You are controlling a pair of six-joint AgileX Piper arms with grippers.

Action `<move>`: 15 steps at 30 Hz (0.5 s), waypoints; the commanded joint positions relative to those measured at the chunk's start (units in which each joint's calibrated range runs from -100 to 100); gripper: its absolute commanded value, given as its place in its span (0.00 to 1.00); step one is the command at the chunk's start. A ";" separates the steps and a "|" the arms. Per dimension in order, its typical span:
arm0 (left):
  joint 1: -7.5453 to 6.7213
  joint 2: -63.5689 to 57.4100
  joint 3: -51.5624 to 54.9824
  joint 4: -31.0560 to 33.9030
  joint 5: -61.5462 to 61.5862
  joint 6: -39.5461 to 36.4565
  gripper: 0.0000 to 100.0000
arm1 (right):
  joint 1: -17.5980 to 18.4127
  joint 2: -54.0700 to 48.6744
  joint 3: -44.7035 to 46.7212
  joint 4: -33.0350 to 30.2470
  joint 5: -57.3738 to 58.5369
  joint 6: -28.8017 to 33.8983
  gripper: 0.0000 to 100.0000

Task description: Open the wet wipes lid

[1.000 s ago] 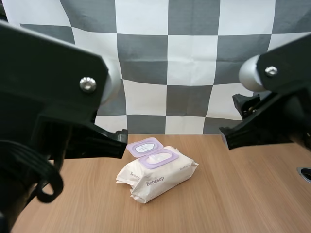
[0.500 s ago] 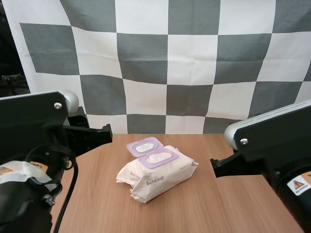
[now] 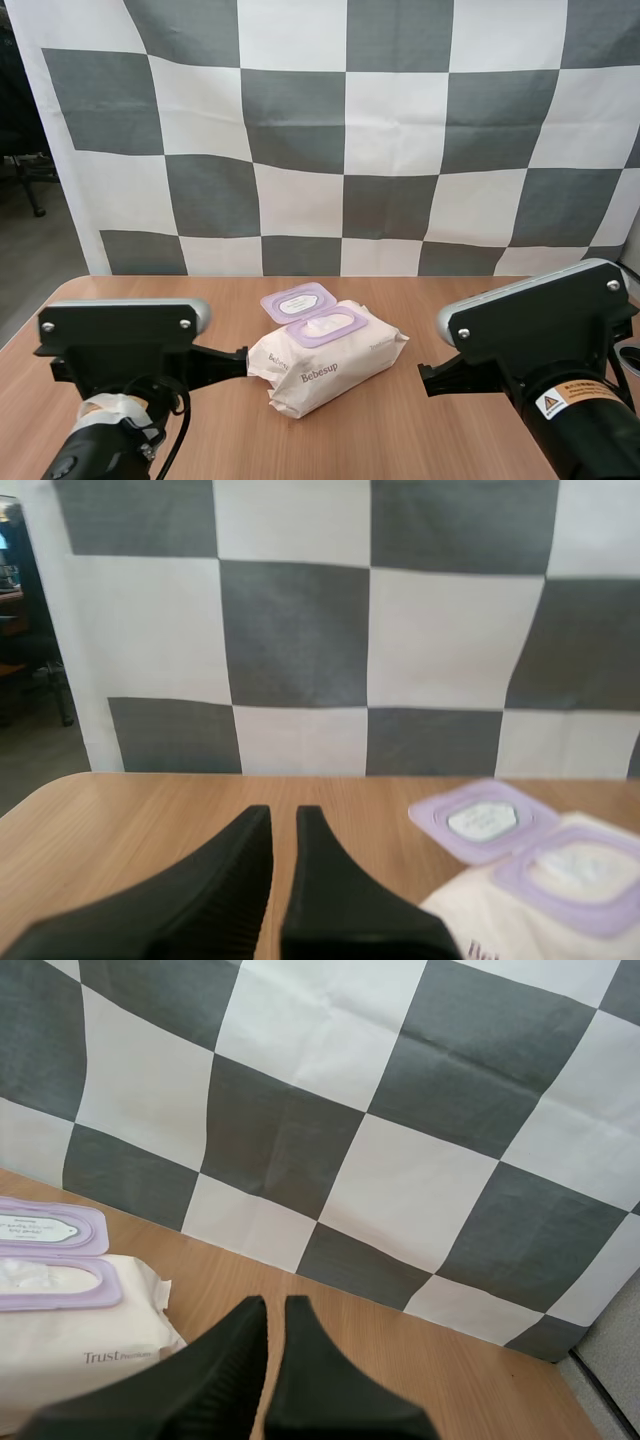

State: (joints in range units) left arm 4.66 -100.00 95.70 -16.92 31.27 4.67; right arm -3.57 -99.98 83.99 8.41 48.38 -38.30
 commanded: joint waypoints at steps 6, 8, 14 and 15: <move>-0.19 0.00 1.88 1.02 2.57 1.07 0.00 | 0.01 -0.02 3.76 4.08 1.88 0.50 0.16; -0.19 0.00 1.88 1.02 2.41 1.07 0.00 | 0.01 -0.02 5.54 3.16 0.56 0.36 0.16; -0.19 0.00 1.88 1.02 2.05 1.07 0.00 | 0.01 -0.02 10.22 1.10 0.57 0.25 0.16; -0.19 0.00 1.88 1.02 2.05 1.07 0.00 | 0.01 -0.02 10.22 1.10 0.57 0.25 0.16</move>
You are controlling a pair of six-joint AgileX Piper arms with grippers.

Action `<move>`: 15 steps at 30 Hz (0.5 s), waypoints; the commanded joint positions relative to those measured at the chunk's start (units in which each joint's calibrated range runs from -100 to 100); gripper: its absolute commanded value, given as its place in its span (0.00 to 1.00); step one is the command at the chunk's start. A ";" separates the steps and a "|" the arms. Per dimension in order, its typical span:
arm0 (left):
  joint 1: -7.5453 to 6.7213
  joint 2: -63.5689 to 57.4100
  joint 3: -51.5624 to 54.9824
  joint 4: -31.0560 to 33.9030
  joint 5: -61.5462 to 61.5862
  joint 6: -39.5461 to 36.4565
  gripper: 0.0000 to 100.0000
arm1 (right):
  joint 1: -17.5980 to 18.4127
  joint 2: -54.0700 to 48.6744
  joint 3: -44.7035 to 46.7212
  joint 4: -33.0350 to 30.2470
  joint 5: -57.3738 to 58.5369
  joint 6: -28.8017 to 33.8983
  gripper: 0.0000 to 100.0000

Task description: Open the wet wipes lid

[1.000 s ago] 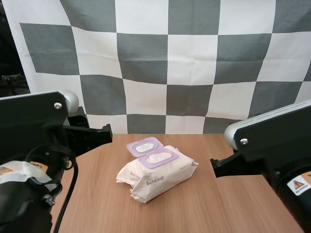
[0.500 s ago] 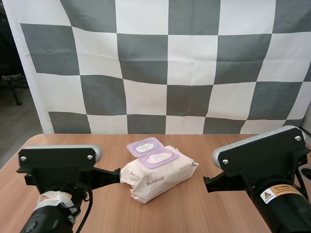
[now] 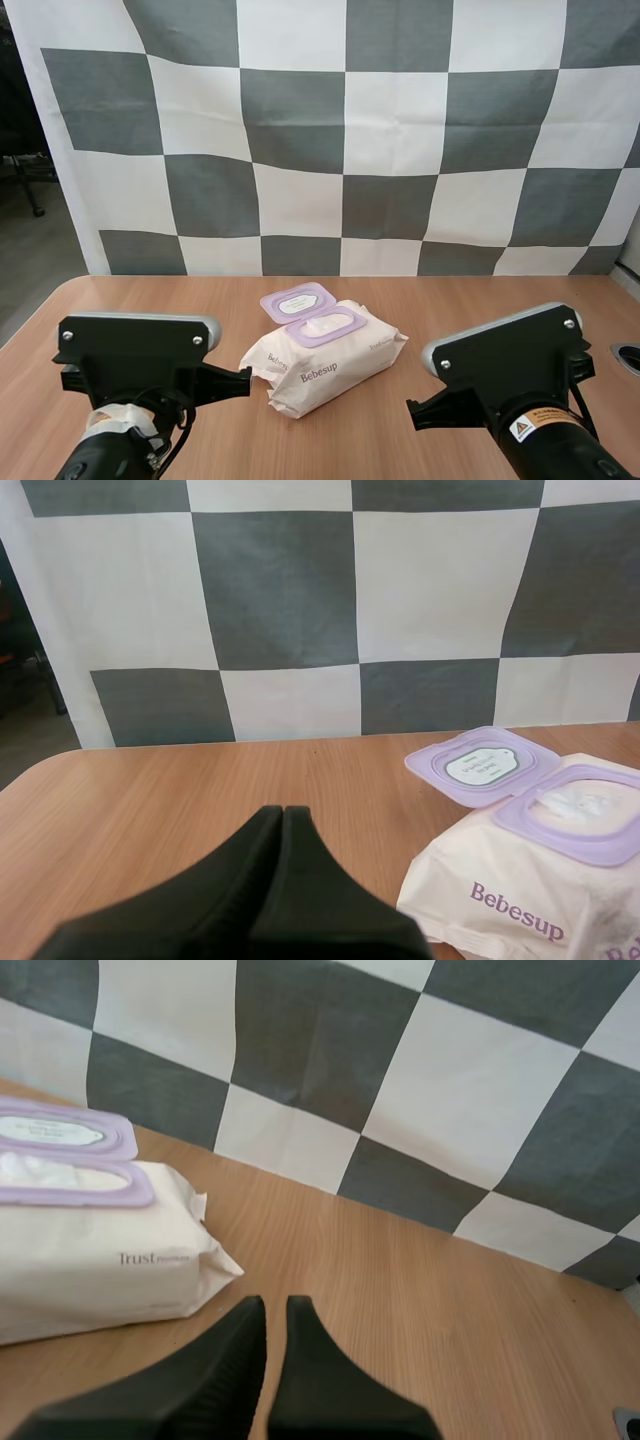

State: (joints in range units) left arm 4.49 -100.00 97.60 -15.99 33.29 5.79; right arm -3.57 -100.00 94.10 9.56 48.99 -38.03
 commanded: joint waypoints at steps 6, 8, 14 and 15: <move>-0.64 0.00 2.40 0.44 -2.03 -0.05 0.00 | 0.01 0.00 0.11 -0.05 -0.04 -0.02 0.16; -1.01 0.00 2.40 0.44 -2.06 -0.05 0.00 | 0.01 0.00 0.11 -0.05 -0.04 -0.02 0.16; -1.82 0.00 2.40 4.64 -2.59 -0.05 0.00 | 0.01 0.00 0.11 -0.05 -0.04 -0.02 0.16; -1.82 0.00 2.40 7.53 -2.59 -0.05 0.00 | 0.01 0.00 0.11 -0.05 -0.04 -0.02 0.16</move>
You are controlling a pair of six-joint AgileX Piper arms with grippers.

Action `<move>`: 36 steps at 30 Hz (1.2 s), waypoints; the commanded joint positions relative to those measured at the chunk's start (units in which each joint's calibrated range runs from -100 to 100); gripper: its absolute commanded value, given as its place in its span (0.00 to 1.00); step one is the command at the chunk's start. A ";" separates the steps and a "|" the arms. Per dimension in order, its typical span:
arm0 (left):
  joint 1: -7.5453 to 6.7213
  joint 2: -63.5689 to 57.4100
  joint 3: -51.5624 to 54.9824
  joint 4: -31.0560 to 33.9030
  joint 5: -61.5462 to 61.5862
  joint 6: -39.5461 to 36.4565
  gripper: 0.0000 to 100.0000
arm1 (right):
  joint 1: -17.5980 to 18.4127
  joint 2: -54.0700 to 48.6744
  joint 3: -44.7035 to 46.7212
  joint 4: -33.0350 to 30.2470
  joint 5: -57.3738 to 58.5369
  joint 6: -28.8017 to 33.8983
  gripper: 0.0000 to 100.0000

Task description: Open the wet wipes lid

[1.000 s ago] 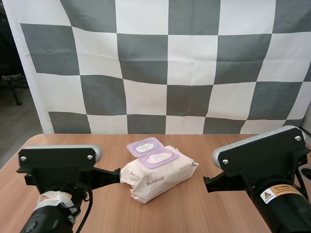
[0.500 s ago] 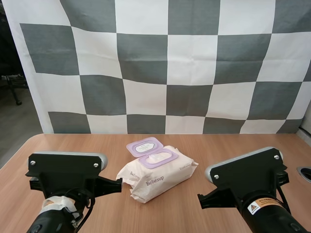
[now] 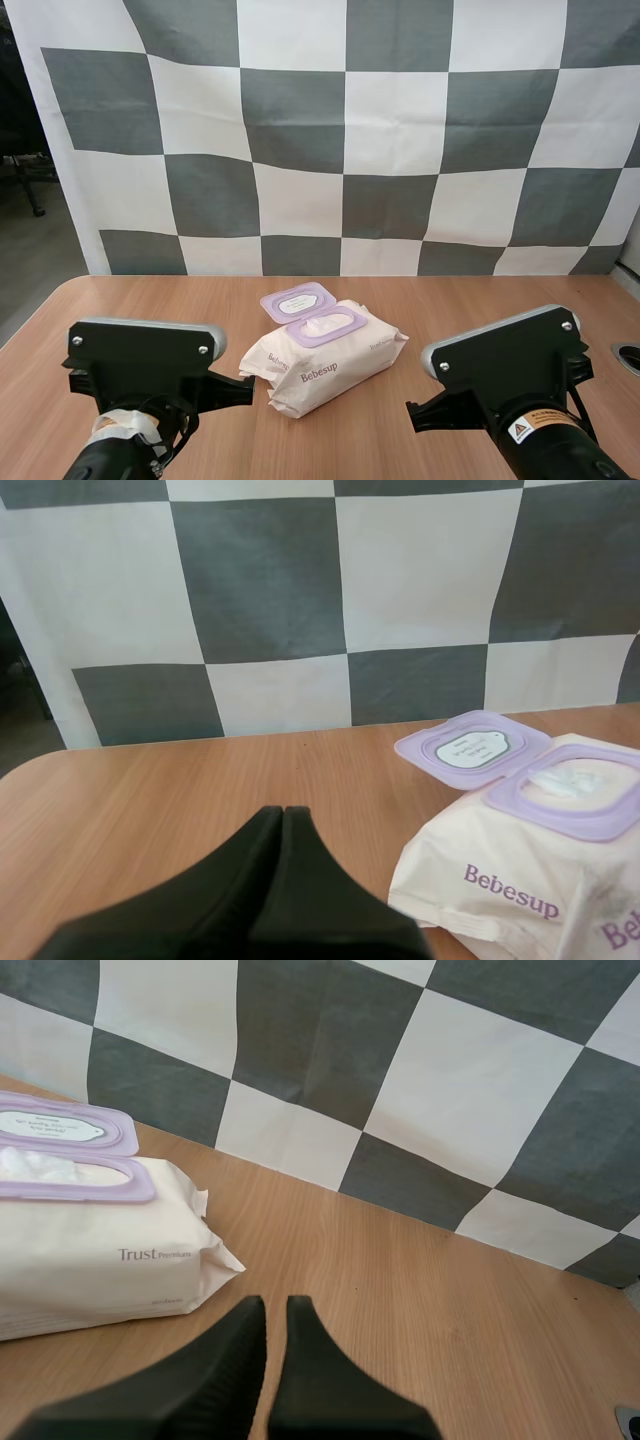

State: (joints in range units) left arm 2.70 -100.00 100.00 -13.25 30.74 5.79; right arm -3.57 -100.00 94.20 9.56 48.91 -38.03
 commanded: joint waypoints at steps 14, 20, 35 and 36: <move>-0.11 0.00 0.00 11.81 0.13 -2.14 0.00 | 0.01 0.00 5.80 3.61 -21.02 0.11 0.16; -0.11 0.00 0.00 10.52 -0.71 -13.62 0.00 | 0.01 0.00 5.80 3.62 -20.56 0.11 0.16; -2.75 0.00 0.00 10.52 -0.71 -16.47 0.00 | 0.01 0.00 5.80 3.86 -19.13 0.11 0.16; -2.75 0.00 0.00 10.52 -0.71 -16.47 0.00 | 0.01 0.00 5.80 3.86 -17.26 0.11 0.16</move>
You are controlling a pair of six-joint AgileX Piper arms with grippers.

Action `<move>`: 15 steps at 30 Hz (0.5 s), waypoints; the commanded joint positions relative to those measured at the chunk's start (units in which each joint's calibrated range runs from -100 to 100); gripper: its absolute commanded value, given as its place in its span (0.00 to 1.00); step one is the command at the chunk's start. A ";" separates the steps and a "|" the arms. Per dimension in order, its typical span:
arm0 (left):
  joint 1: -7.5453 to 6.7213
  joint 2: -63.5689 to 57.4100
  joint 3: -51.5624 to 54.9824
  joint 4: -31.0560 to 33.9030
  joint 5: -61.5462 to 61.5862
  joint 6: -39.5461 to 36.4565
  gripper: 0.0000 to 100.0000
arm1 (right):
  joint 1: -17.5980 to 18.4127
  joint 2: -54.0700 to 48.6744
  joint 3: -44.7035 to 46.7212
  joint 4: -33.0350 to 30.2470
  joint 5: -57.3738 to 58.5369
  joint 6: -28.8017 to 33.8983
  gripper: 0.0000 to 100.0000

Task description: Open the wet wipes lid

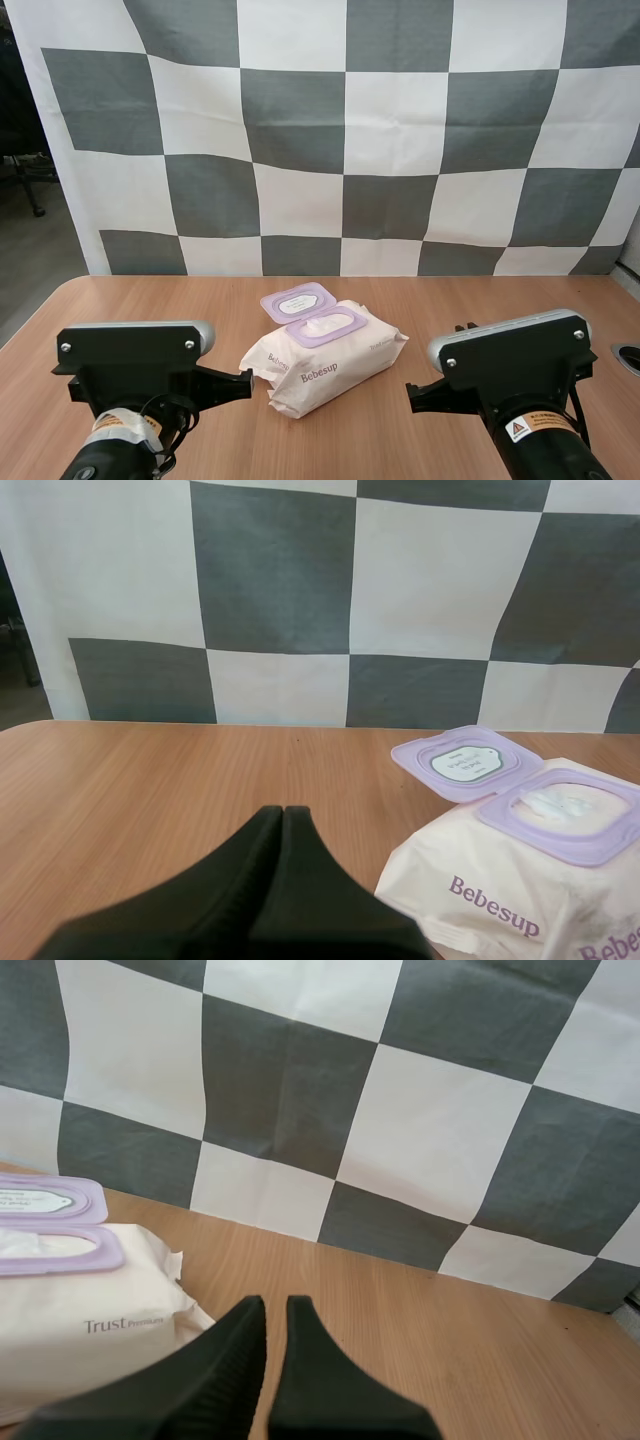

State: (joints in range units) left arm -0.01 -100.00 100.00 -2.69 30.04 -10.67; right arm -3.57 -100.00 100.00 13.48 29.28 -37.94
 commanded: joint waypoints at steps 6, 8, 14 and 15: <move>0.10 0.00 0.00 0.08 -0.01 -0.19 0.00 | 0.01 0.00 0.00 1.25 4.10 5.55 0.15; 0.10 0.00 0.00 0.63 -0.01 -0.90 0.00 | 0.01 0.00 0.00 1.25 4.10 5.55 0.15; 0.10 0.00 0.00 2.69 -0.01 -3.14 0.00 | 0.01 0.00 0.00 1.25 4.10 5.55 0.15; 0.10 0.00 0.00 2.69 -0.01 -3.14 0.00 | 0.01 0.00 0.00 1.25 4.10 5.55 0.12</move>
State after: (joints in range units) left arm 0.09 -100.00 100.00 0.00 30.04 -13.86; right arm -3.57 -100.00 100.00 14.76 33.43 -32.43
